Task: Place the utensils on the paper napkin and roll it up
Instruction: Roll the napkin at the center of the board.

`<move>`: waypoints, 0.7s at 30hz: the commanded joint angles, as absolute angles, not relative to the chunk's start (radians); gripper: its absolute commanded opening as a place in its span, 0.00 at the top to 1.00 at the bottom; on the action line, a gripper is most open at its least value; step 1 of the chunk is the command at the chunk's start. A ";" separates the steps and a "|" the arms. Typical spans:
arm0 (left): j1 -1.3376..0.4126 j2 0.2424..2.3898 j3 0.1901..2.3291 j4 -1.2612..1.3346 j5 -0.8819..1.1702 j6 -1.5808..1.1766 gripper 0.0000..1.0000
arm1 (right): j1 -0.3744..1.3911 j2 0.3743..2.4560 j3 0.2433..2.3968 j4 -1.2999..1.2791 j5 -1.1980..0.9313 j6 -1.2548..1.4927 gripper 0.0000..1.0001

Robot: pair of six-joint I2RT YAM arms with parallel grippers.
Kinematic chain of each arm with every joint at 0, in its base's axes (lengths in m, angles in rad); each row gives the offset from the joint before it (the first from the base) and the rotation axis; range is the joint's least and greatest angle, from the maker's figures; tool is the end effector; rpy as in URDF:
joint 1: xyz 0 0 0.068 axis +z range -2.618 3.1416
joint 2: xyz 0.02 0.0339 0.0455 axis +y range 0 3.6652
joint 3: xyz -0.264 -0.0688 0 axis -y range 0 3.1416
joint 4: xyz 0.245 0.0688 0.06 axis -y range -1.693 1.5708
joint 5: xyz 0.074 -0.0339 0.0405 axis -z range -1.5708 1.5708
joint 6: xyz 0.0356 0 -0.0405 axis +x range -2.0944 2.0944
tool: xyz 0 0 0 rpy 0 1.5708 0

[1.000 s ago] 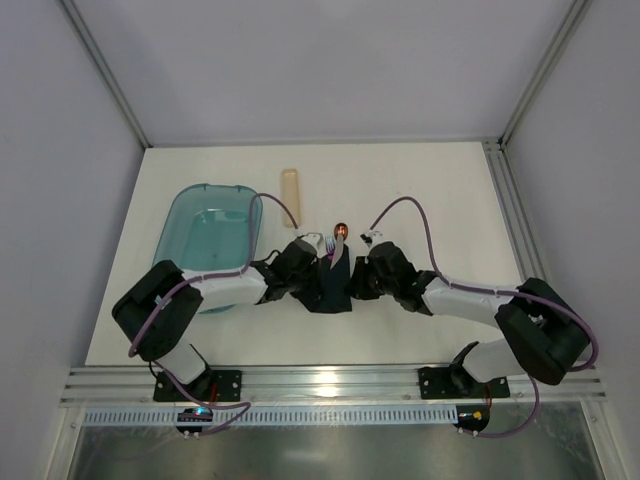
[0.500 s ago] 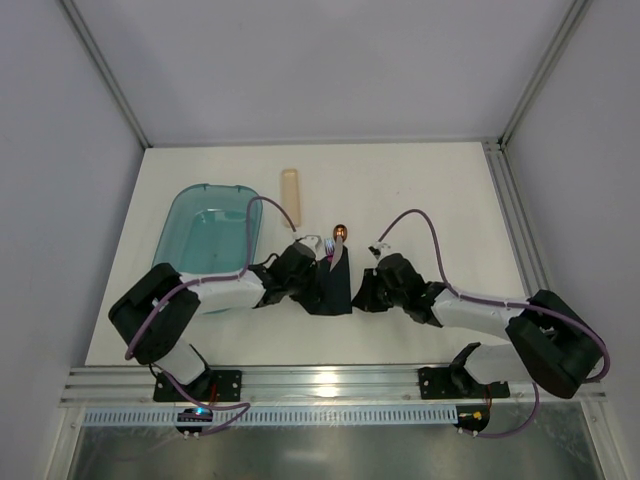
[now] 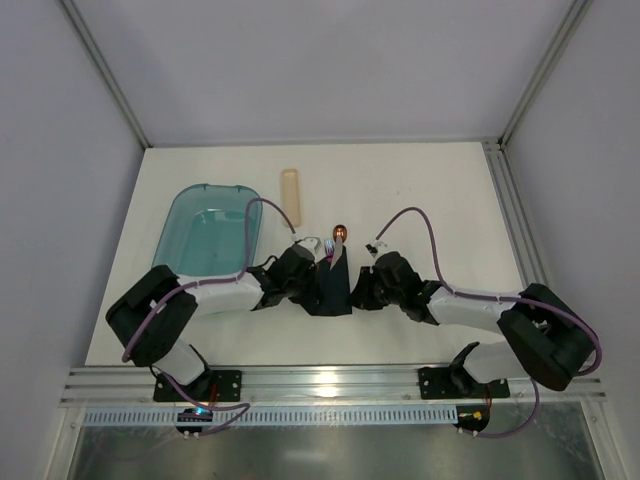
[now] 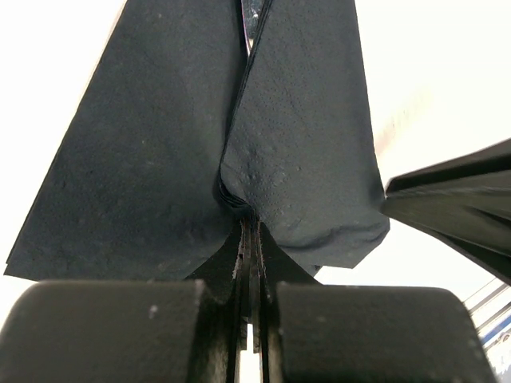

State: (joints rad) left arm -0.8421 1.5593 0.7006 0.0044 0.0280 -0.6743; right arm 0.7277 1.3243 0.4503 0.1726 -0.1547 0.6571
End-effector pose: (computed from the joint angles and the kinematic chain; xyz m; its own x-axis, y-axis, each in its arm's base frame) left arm 0.1953 -0.2203 0.1486 -0.8655 0.0324 -0.4998 0.2786 0.8605 -0.4265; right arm 0.1772 0.1652 0.1497 -0.8366 0.0630 -0.5441 -0.2956 0.7843 0.5454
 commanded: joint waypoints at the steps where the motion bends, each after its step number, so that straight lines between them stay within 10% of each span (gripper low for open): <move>1: -0.848 1.528 0.693 0.023 0.012 -0.675 1.00 | 0.735 1.359 0.416 0.253 -0.153 0.678 0.84; 21: -0.848 1.539 0.742 -0.018 0.006 -0.647 0.99 | 0.764 1.394 0.450 0.342 -0.235 0.707 0.84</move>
